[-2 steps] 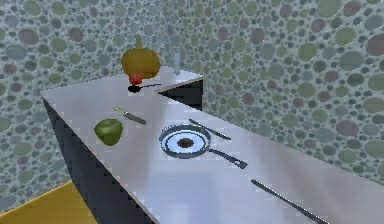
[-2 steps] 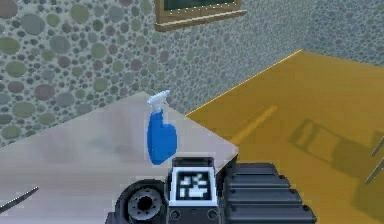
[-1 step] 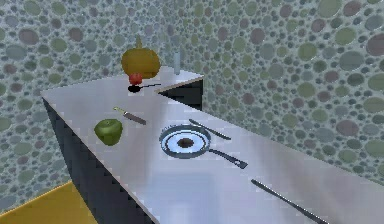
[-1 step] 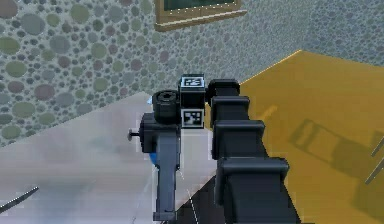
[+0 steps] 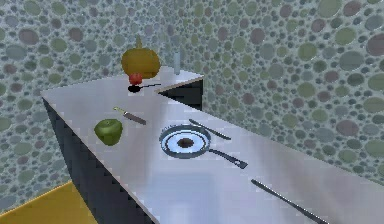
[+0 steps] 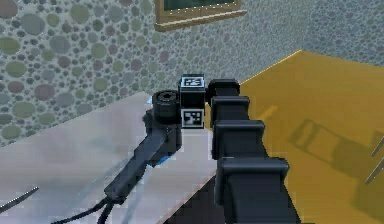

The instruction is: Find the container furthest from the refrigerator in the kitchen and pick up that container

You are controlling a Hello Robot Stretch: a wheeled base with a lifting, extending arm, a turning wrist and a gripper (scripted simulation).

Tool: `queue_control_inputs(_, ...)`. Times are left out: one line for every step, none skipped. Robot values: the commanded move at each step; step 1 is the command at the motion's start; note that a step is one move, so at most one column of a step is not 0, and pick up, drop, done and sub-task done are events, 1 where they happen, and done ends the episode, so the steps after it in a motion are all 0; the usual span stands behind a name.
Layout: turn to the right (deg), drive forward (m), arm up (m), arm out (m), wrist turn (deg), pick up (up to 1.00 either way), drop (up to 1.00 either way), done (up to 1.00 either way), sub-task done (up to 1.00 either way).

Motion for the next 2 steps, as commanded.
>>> queue_control_inputs(0.0, 0.00, 0.00, 0.00, 45.0, 0.00, 0.00, 0.00, 0.00)
queue_control_inputs(0.0, 0.00, 0.00, 0.00, 45.0, 0.00, 0.00, 0.00, 0.00)
